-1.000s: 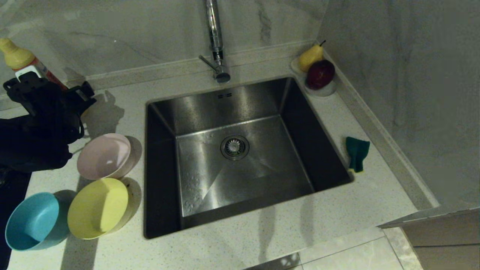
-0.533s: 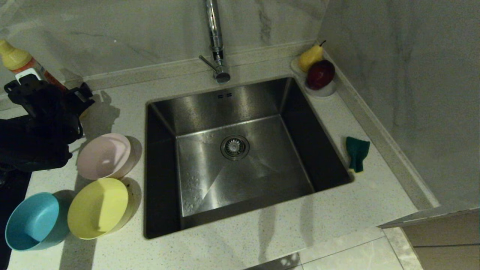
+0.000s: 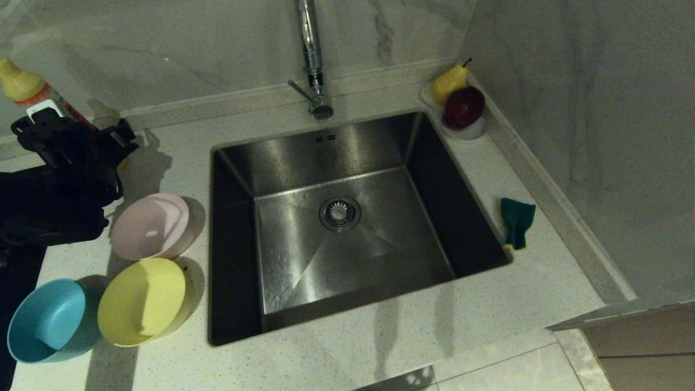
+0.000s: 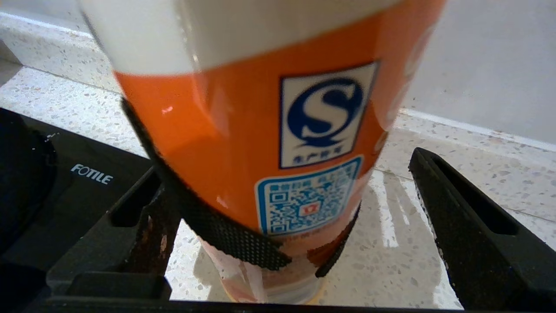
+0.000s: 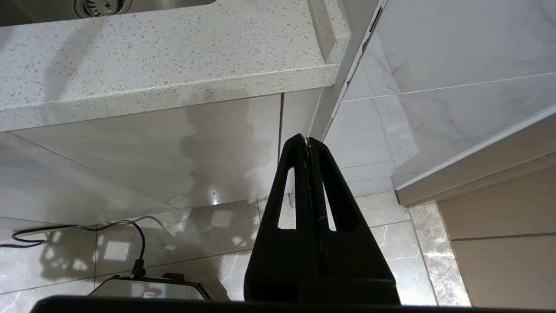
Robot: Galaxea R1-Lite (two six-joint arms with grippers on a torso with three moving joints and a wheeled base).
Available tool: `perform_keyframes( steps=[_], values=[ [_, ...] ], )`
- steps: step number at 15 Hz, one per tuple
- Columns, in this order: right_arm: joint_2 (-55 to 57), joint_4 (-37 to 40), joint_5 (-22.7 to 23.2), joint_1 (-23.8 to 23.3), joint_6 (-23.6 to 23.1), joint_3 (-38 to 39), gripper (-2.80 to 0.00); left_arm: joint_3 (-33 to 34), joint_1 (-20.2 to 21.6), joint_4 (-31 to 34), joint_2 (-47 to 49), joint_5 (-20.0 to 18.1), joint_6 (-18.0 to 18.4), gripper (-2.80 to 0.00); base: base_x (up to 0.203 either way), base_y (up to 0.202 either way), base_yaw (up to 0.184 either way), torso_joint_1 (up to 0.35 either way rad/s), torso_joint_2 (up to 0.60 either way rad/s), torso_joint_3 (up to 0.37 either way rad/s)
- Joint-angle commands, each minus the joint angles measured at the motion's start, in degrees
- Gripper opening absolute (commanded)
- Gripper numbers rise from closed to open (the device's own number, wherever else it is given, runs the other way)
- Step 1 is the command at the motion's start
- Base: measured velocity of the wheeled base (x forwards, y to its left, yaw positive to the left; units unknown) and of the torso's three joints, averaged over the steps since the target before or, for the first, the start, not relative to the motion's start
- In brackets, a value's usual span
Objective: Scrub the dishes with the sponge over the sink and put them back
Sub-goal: Grab the dish soap
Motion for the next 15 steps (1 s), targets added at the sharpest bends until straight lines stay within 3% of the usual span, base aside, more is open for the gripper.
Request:
perform_keyframes(
  steps=[1,12,13,15],
  values=[
    [0.0,0.0,0.0,0.0,0.0,0.0,-2.8,-0.8,0.0,-0.5,1.3,0.2,-0.1,0.0,0.0,0.0,0.0,0.0,0.0,0.0],
    [0.0,0.0,0.0,0.0,0.0,0.0,-2.8,-5.7,0.2,-0.6,4.3,0.3,-0.1,0.0,0.0,0.0,0.0,0.0,0.0,0.0],
    [0.0,0.0,0.0,0.0,0.0,0.0,-2.8,-5.7,0.2,-0.6,4.4,0.4,-0.1,-2.8,0.0,0.0,0.0,0.0,0.0,0.0],
    [0.0,0.0,0.0,0.0,0.0,0.0,-2.8,-5.7,0.2,-0.7,4.3,0.2,-0.1,-2.8,0.0,0.0,0.0,0.0,0.0,0.0]
  ],
)
